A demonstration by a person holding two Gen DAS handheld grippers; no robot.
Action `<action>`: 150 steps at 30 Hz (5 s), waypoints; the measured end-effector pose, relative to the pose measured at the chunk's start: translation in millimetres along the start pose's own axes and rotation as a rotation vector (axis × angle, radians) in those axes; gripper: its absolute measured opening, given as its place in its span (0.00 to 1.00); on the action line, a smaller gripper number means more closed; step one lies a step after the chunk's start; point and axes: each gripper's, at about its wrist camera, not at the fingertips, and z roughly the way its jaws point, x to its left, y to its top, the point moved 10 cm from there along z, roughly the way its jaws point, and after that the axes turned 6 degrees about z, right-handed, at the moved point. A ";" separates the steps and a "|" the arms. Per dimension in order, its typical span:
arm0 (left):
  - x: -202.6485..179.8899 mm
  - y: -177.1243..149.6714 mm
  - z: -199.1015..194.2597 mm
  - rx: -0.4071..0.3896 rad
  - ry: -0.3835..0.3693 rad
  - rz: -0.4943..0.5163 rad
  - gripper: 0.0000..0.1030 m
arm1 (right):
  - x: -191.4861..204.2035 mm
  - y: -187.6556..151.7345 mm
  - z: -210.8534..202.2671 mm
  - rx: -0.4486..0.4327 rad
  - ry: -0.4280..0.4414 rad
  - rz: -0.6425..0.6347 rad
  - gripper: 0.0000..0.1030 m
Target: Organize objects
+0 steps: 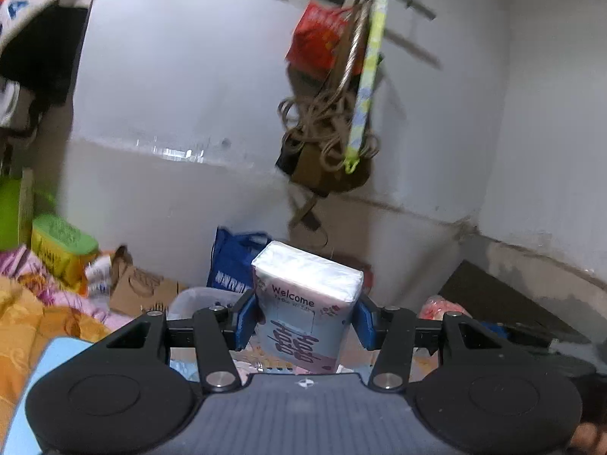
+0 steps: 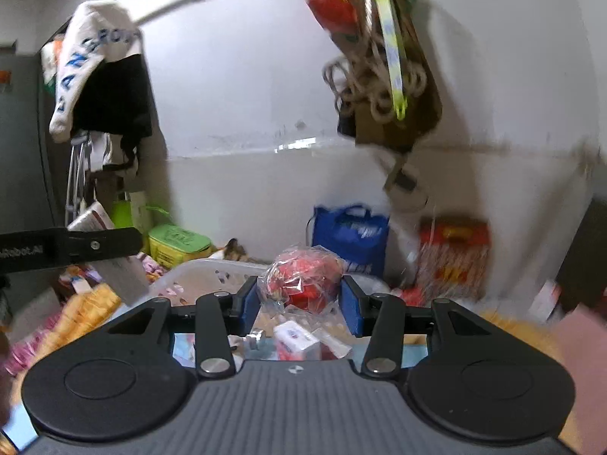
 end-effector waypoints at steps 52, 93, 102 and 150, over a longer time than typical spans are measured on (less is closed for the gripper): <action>22.8 -201.3 -14.9 0.321 0.119 0.246 0.50 | -10.7 -165.6 -21.7 0.235 -0.063 0.116 1.00; 22.2 -159.6 -63.7 0.175 0.127 0.199 0.50 | 26.6 -138.1 -61.5 0.172 0.049 -0.024 0.63; 4.0 -132.0 -85.9 0.093 0.095 0.226 0.50 | 29.2 -114.2 -89.5 0.062 0.074 -0.027 0.63; 26.8 -21.4 -4.5 0.077 0.269 0.175 1.00 | -15.7 -40.9 -24.8 0.071 -0.109 0.044 1.00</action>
